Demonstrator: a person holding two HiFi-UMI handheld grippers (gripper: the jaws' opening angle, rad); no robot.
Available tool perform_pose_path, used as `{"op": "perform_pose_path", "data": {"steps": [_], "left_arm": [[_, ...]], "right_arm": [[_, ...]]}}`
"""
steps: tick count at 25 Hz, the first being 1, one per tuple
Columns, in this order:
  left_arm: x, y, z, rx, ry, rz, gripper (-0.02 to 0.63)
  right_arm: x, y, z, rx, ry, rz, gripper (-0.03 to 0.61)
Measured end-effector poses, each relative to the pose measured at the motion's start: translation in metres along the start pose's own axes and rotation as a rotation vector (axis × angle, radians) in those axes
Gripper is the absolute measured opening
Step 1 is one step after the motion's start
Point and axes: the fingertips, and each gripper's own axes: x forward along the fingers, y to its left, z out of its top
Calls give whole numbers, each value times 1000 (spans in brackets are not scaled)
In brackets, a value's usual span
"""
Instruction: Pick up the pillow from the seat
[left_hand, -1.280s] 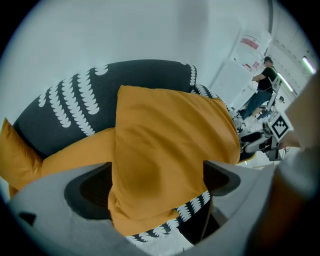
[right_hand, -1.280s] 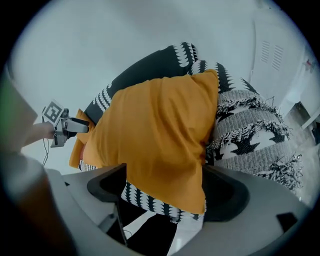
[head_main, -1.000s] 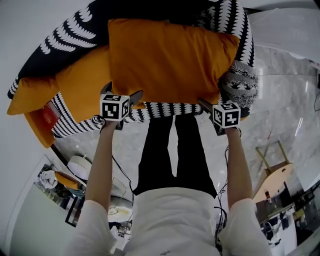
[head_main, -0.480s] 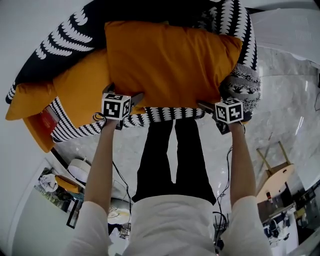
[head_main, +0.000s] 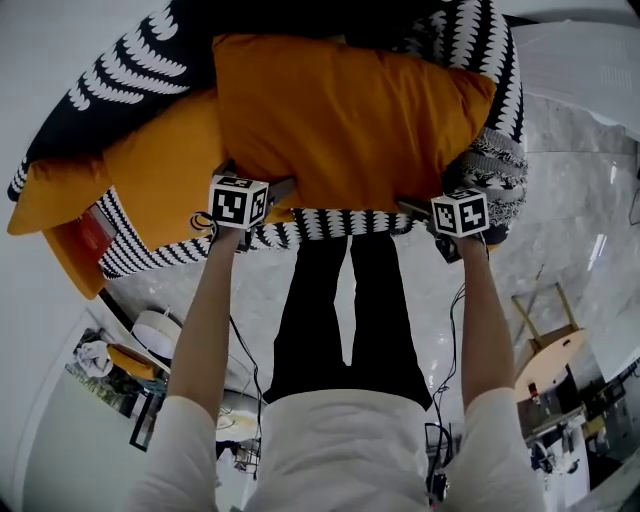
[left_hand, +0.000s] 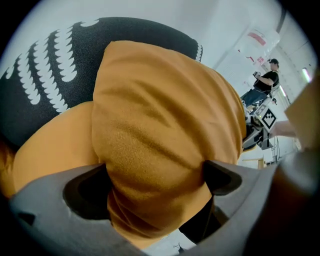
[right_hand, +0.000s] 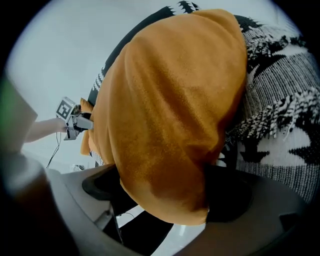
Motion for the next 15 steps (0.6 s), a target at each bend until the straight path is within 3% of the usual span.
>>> {"op": "perform_pose_path", "data": {"steps": [4,7,10,15], "left_arm": [[2,0,1,-4,4,-1,582],[5,-4,4,-1,9,-3,535],[4,-9,6,4,12,5,473],[-2,-12,4,-10,-2,17,392]], "right_arm": [[1,2,3,34,23,-12,500],[-2,-1,4,49,11,-19,401],[-5,-1,6,44,14,-79,318],[-11,13,14,33,5,-137,241]]}}
